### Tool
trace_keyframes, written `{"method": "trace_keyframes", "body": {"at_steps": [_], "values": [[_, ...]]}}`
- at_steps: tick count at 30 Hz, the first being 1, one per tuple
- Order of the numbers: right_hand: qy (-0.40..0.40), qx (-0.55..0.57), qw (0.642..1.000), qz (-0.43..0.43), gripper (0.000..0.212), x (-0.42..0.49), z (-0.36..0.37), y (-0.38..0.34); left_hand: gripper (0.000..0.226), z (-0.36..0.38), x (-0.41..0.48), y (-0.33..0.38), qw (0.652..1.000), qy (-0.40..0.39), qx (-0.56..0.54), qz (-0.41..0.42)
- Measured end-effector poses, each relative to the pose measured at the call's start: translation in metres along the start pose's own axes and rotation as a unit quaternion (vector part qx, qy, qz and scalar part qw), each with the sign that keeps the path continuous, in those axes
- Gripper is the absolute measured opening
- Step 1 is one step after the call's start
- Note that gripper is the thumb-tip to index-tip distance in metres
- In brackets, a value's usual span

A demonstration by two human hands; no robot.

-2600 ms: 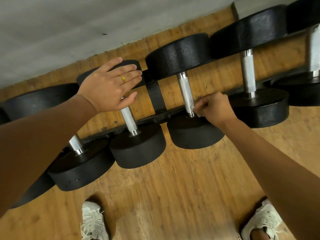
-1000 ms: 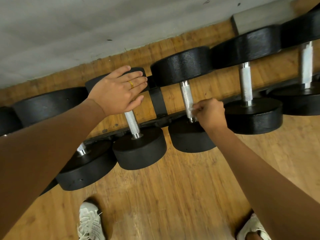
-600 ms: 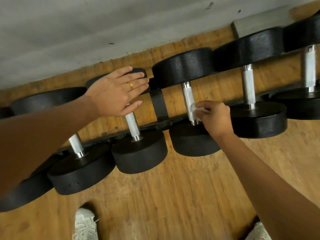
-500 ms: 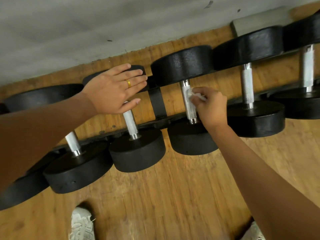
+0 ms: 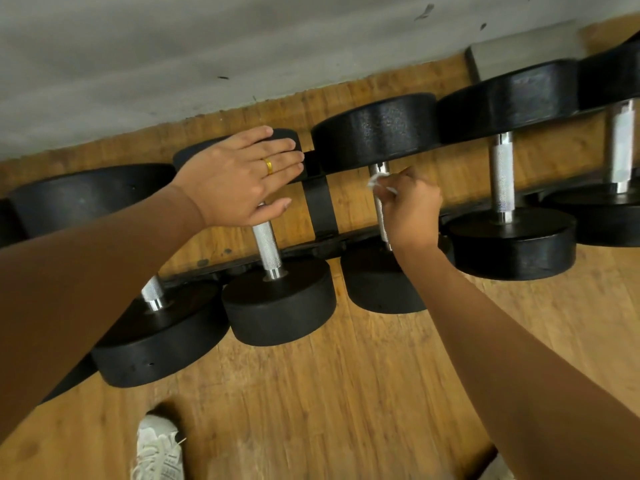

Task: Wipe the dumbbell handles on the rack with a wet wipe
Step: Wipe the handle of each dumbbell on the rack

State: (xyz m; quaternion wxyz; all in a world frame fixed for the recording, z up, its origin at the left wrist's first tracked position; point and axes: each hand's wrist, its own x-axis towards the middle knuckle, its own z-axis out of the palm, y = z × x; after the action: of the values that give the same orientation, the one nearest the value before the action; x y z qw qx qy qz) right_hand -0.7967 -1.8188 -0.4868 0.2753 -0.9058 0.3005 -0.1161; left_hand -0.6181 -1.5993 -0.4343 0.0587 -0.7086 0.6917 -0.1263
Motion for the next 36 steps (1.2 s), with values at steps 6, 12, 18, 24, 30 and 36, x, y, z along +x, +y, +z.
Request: {"method": "trace_keyframes", "body": {"at_steps": [6, 12, 18, 24, 30, 36], "values": [[0.000, 0.030, 0.999, 0.030, 0.015, 0.003, -0.004, 0.001, 0.057, 0.001, -0.002, 0.000, 1.000, 0.003, -0.008, 0.002], [-0.072, 0.041, 0.996, 0.034, 0.013, -0.008, -0.015, 0.012, 0.057, 0.001, -0.002, -0.001, 1.000, -0.001, -0.012, 0.001], [-0.077, 0.098, 0.989, 0.075, 0.017, 0.003, -0.020, 0.003, 0.056, 0.001, -0.002, 0.000, 1.000, 0.006, -0.012, 0.001], [-0.239, 0.082, 0.957, 0.145, 0.008, -0.022, -0.039, 0.027, 0.055, -0.002, 0.000, 0.000, 1.000, 0.006, -0.023, 0.001], [-0.171, 0.055, 0.983, -0.027, 0.013, -0.023, -0.041, 0.030, 0.058, -0.001, 0.000, 0.001, 1.000, -0.003, -0.024, -0.002], [-0.144, -0.099, 0.918, -0.355, 0.061, 0.002, -0.031, 0.041, 0.056, 0.001, -0.002, 0.001, 1.000, -0.001, -0.020, -0.003]]}}
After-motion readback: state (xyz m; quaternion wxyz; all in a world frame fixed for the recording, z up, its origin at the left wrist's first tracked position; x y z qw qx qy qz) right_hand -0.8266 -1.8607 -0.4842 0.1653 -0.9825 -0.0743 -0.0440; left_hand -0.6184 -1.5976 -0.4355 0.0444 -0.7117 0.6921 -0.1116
